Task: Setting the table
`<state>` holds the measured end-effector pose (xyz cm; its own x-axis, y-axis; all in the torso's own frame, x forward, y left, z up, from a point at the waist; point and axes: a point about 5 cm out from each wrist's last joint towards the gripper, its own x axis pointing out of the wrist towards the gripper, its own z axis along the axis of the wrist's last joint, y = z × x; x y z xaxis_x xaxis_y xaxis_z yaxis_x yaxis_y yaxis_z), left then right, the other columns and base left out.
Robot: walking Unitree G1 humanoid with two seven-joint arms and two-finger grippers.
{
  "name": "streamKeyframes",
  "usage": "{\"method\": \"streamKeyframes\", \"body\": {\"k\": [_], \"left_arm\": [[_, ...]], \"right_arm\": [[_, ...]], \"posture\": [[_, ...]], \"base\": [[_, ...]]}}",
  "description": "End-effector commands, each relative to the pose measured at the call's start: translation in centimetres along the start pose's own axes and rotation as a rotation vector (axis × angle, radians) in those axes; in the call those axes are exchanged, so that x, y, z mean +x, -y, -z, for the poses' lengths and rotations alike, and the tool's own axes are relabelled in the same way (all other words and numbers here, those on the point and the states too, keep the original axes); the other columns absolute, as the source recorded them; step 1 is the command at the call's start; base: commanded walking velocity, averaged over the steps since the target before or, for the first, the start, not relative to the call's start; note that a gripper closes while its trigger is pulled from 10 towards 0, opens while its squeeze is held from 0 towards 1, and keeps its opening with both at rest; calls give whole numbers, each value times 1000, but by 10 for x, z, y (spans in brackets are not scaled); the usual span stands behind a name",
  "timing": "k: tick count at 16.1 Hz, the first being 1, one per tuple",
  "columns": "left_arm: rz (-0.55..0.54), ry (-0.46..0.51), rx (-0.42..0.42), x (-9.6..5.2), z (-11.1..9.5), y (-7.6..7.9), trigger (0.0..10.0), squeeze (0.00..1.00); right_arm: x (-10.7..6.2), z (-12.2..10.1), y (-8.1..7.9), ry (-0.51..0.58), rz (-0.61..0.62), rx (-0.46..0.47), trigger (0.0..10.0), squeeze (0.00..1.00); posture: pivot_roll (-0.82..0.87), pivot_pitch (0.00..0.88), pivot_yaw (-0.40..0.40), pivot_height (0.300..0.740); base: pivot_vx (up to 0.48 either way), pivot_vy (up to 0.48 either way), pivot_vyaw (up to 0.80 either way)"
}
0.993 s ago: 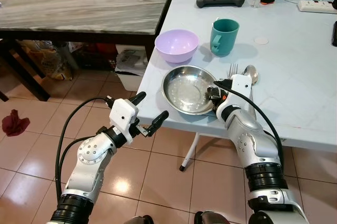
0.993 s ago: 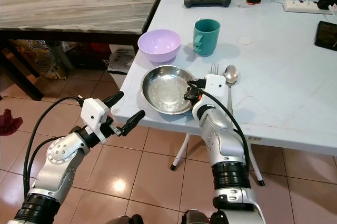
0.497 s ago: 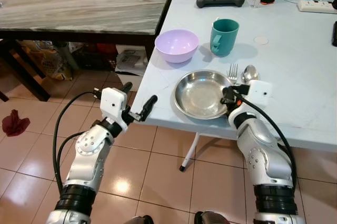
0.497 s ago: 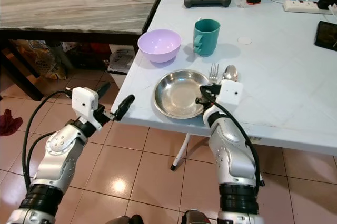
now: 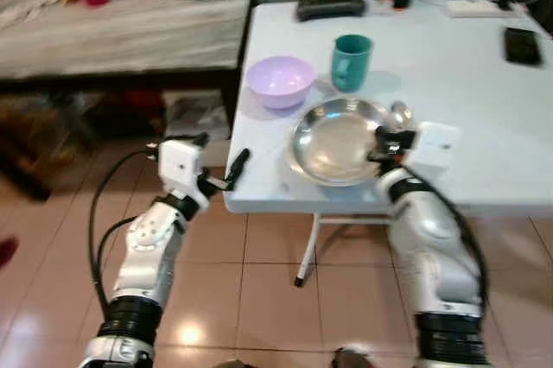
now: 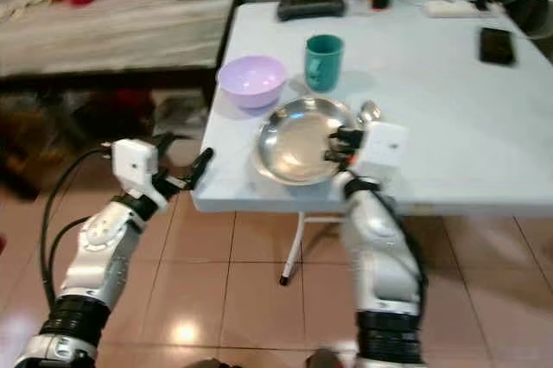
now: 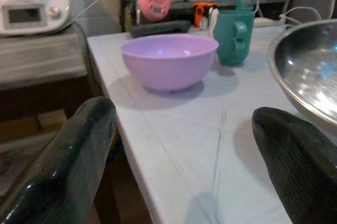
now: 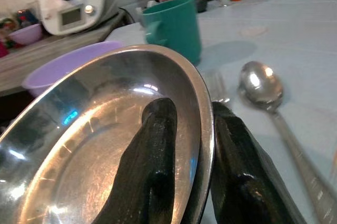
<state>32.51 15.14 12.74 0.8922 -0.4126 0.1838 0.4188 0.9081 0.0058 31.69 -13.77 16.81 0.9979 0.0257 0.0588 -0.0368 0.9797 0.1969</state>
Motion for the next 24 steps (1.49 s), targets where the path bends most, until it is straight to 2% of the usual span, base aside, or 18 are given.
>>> {"method": "streamKeyframes", "body": {"k": [1,4,13,16,24], "left_arm": [[8,13,3,4,-2,4,10000,0],[6,20,-1,6,-2,7,10000,0],[-18,25,-24,13,0,8,10000,0],[-20,23,-27,14,1,10,10000,0],[-39,33,-23,18,0,8,10000,0]], "right_arm": [[-1,-8,4,42,17,-7,10000,0],[-2,-7,0,48,14,1,10000,0],[-2,-8,-1,80,13,-7,10000,0],[-1,-4,-2,77,8,-7,10000,0],[4,-3,-1,86,10,-14,10000,0]], "posture": [[-269,99,93,740],[-260,84,94,740],[-259,34,103,740],[-259,0,101,740],[-254,0,112,740]], "base": [[0,368,-738],[0,372,-602],[0,375,0],[0,380,738],[0,379,680]]}}
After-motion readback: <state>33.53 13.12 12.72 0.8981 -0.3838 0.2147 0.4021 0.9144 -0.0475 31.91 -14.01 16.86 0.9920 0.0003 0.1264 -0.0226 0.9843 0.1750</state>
